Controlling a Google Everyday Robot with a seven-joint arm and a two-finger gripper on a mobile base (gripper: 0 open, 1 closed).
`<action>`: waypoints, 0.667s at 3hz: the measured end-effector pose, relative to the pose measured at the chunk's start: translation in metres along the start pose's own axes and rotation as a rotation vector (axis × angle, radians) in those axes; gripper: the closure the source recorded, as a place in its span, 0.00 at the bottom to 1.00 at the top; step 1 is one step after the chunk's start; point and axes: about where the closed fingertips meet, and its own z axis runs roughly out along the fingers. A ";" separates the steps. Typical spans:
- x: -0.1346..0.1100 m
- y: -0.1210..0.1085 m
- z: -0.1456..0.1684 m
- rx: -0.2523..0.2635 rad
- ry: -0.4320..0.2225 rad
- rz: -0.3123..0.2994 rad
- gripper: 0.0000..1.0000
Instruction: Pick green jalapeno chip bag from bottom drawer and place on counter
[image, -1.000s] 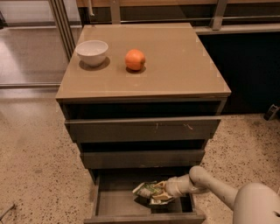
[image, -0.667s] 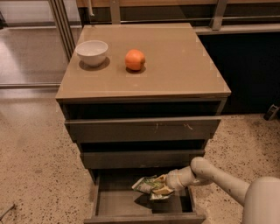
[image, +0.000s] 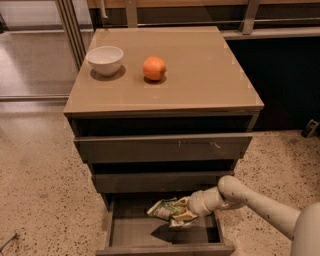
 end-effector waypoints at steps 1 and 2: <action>-0.097 0.018 -0.027 0.040 -0.023 -0.026 1.00; -0.200 0.055 -0.031 0.042 -0.027 -0.009 1.00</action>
Offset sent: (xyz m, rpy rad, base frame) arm -0.0444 0.1298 0.4817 -0.2291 -0.2604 0.0099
